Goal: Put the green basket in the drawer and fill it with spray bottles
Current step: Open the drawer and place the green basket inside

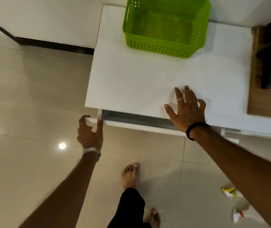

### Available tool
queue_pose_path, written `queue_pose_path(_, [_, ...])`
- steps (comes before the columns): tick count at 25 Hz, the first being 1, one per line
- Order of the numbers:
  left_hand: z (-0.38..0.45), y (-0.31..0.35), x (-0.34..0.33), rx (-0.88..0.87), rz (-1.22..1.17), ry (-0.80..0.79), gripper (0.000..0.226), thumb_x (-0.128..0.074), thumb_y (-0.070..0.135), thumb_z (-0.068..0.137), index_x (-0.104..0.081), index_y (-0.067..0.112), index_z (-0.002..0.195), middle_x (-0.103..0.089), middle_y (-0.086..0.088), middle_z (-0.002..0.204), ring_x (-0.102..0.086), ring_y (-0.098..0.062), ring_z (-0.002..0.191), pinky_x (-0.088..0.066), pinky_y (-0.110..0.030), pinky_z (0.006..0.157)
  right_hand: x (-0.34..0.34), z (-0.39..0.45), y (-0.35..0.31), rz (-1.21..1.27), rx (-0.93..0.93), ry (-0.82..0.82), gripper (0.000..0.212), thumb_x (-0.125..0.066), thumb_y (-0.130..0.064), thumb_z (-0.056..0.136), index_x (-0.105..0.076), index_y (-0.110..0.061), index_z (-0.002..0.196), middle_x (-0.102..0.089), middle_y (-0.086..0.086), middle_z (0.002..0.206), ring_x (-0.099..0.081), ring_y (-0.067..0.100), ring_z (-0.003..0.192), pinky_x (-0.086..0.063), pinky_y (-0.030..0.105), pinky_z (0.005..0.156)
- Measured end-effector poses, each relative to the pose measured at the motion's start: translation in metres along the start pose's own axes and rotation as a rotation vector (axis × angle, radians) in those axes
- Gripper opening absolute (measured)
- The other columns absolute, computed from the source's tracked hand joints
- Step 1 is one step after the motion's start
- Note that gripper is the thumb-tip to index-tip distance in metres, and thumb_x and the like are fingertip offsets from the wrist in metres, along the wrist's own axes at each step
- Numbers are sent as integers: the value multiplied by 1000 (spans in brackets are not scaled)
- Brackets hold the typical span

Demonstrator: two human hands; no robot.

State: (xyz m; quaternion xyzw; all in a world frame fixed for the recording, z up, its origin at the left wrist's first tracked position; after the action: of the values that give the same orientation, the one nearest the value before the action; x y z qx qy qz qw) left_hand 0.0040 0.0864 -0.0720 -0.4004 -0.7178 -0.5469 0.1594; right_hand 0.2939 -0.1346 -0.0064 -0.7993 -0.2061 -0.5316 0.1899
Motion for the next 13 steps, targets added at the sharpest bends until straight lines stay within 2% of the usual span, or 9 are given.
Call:
queue_pose_path(2, [-16,-20,9,5,-43,-64,56,-62,68,83,-45,36,125,-61,3,114,-66,-19,93,-57,-42,75,7,4,-1,91,-16,7,77,-42,-58,96,-16,-22,160,-10,13,168,-12,28,154,-17,51,120])
queue_pose_path(4, [-36,-41,17,62,-106,-71,55,-63,69,81,-44,41,125,-66,-1,117,-69,-12,88,-52,-30,63,18,12,-2,170,-30,40,80,-46,-54,96,-11,-21,161,-9,14,168,-13,29,154,-19,48,120])
queue_pose_path(5, [-48,-50,22,84,-125,-56,56,-63,71,79,-44,44,124,-67,3,116,-69,-8,87,-49,-27,61,24,17,-2,196,-40,59,81,-47,-53,96,-9,-21,161,-8,14,168,-13,29,154,-20,48,120])
queue_pose_path(7, [-69,-67,31,131,-148,-28,56,-62,76,75,-44,52,121,-64,20,110,-70,-8,90,-48,-26,61,33,25,2,244,-66,81,81,-47,-52,96,-8,-22,160,-7,13,168,-16,29,153,-23,47,119])
queue_pose_path(8, [-80,-75,38,161,-139,-18,52,-63,74,75,-43,56,119,-63,22,109,-71,-13,91,-49,-27,61,35,26,4,268,-83,77,80,-47,-53,96,-9,-22,160,-8,12,168,-17,29,153,-24,48,118])
queue_pose_path(11, [-110,-103,52,298,-96,1,49,-72,55,80,-41,58,117,-60,11,124,-72,-23,89,-60,-37,70,29,17,17,290,-129,18,78,-47,-53,97,-14,-21,160,-12,11,168,-20,30,152,-26,49,117])
queue_pose_path(13, [-124,-121,61,428,-208,-9,53,-76,36,85,-46,47,126,-60,-4,126,-71,-23,84,-64,-38,71,22,5,26,287,-145,-38,76,-47,-52,96,-17,-20,159,-17,11,166,-24,30,150,-29,50,116])
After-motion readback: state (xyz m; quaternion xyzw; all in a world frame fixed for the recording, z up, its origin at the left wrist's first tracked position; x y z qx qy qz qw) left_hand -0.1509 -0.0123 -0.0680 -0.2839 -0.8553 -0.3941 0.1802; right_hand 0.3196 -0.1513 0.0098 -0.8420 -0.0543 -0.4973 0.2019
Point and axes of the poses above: each hand's wrist, its own z-axis towards the middle knuckle, its own x-axis out of the back of the hand, y = z × x, the point moved 5 cm from there along z, towards the middle knuckle
